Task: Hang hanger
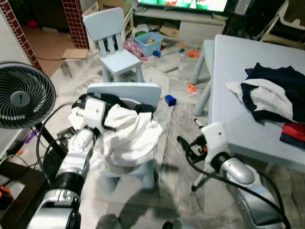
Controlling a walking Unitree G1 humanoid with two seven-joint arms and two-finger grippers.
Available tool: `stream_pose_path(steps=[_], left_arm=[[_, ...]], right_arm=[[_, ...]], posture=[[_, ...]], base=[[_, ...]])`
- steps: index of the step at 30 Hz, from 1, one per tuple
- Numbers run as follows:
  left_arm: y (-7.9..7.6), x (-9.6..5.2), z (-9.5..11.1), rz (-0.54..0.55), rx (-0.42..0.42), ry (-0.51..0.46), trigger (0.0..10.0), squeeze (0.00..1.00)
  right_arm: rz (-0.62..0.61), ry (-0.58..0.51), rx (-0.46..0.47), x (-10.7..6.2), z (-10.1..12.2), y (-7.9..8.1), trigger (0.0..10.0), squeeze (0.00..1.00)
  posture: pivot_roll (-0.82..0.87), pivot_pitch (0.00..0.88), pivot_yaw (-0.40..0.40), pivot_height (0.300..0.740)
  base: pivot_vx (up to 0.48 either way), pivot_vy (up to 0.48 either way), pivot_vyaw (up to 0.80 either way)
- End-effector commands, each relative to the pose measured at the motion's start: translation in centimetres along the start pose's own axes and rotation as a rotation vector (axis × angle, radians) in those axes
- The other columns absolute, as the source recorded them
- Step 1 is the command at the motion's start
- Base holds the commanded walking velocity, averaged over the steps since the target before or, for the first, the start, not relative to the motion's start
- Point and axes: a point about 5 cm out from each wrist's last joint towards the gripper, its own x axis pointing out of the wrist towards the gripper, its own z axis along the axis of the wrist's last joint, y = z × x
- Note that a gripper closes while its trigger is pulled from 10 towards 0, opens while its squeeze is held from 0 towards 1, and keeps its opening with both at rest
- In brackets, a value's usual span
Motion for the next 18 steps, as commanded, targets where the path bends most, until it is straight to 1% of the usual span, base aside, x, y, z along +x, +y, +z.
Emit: stream_pose_path(steps=[1,3,6,7,11,14,16,18], left_arm=[[-0.2,-0.3,-0.1,0.011,-0.009,0.012,10.0,0.00],[-0.3,-0.4,-0.2,0.011,-0.011,0.016,10.0,0.00],[-0.6,-0.6,-0.2,0.000,-0.008,0.013,10.0,0.00],[-0.6,-0.6,-0.4,0.001,-0.014,0.019,10.0,0.00],[-0.5,-0.5,-0.5,0.020,-0.043,0.026,10.0,0.00],[-0.8,0.2,-0.5,0.008,-0.057,0.050,10.0,0.00],[-1.5,0.9,-0.4,-0.029,-0.060,0.073,10.0,0.00],[-2.0,1.1,-0.1,-0.069,-0.067,0.066,10.0,0.00]], right_arm=[[-0.001,-0.017,0.005,-0.7,0.4,0.0,10.0,0.00],[0.000,-0.015,0.008,-0.9,0.3,0.0,10.0,0.00],[0.003,-0.014,0.028,-1.8,0.3,0.1,10.0,0.00],[0.001,-0.010,0.025,-2.3,0.3,0.0,10.0,0.00],[-0.012,0.007,0.018,-3.3,0.2,-0.2,10.0,0.00],[-0.025,0.019,0.010,-3.9,0.3,-0.3,10.0,0.00],[-0.031,0.026,0.001,-4.8,0.5,-0.3,10.0,0.00],[-0.032,0.030,-0.010,-5.2,0.6,-0.4,10.0,0.00]], posture=[[-0.05,0.084,-0.053,0.740],[-0.06,0.087,-0.056,0.740],[-0.07,0.108,-0.074,0.740],[-0.09,0.118,-0.081,0.740],[-0.12,0.139,-0.092,0.740],[-0.15,0.153,-0.102,0.740],[-0.18,0.171,-0.113,0.740],[-0.19,0.174,-0.116,0.740]], base=[[0.000,0.000,0.00],[0.000,0.000,0.00],[0.000,0.000,0.00],[0.000,0.000,0.00],[0.000,0.000,0.00],[0.000,0.000,0.00],[0.000,0.000,0.00],[0.000,0.000,0.00]])
